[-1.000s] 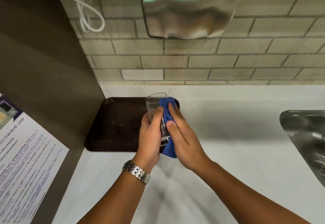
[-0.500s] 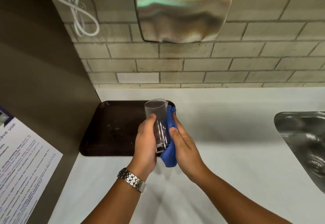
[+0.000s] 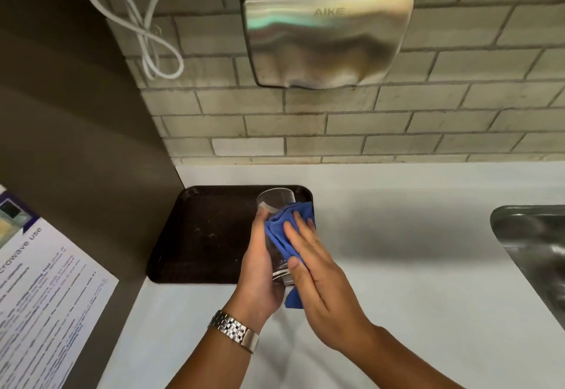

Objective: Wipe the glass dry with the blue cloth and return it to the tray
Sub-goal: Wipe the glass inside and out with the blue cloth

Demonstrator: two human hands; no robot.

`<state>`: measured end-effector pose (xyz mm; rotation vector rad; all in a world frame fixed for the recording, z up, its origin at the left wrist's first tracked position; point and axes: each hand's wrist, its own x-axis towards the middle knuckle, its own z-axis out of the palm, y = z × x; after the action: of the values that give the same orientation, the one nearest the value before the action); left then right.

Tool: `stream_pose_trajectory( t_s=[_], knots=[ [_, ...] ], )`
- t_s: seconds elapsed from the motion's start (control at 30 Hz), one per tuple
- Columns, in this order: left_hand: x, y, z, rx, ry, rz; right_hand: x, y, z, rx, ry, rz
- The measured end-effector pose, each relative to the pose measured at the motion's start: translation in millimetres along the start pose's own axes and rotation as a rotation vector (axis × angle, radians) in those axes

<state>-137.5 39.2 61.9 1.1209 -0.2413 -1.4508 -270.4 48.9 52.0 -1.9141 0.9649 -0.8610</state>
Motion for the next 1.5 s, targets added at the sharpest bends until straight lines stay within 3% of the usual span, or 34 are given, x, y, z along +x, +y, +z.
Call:
stream_pose_trajectory(
  t_s=[0.1,0.17,0.27,0.43,0.53,0.6,0.77,0.93,1.1,1.27,1.33,1.43,1.5],
  knots=[
    [-1,-1,1,-0.051,-0.022,-0.018,3,-7,-6,0.283,0.055,0.146],
    [2,-3,-1,-0.062,-0.013,-0.03,0,-9,-5,0.167,0.05,0.121],
    [5,-1,-8,-0.04,-0.004,-0.007,-10,-3,-3,-0.142,-0.025,-0.077],
    [3,1,-6,-0.013,-0.002,0.036,-1,-5,-13,0.1,0.04,0.07],
    [2,-5,-5,-0.019,0.01,0.041,-2,-9,-12,-0.241,-0.057,-0.173],
    [0,-8,-4,-0.02,0.009,0.042,6,-6,-18,-0.29,-0.094,-0.251],
    [-3,-8,2,0.025,-0.044,0.064,38,-14,-33,0.114,0.073,0.053],
    [-2,-5,-5,0.067,-0.015,0.098,38,-5,-34,-0.308,-0.16,-0.267],
    [-1,-11,-4,0.099,-0.035,0.081,53,-10,-37,0.069,0.007,-0.011],
    [-4,-12,-2,0.128,-0.021,0.088,41,2,-26,-0.254,-0.136,-0.302],
    [-4,-12,-3,0.121,-0.009,0.07,42,2,-23,-0.063,-0.078,-0.193],
    [-3,-12,-4,0.093,-0.046,0.097,46,-5,-19,0.496,0.005,0.174],
    [-1,-12,-6,0.15,-0.004,0.128,43,-5,-12,0.585,0.041,0.248]
  ],
)
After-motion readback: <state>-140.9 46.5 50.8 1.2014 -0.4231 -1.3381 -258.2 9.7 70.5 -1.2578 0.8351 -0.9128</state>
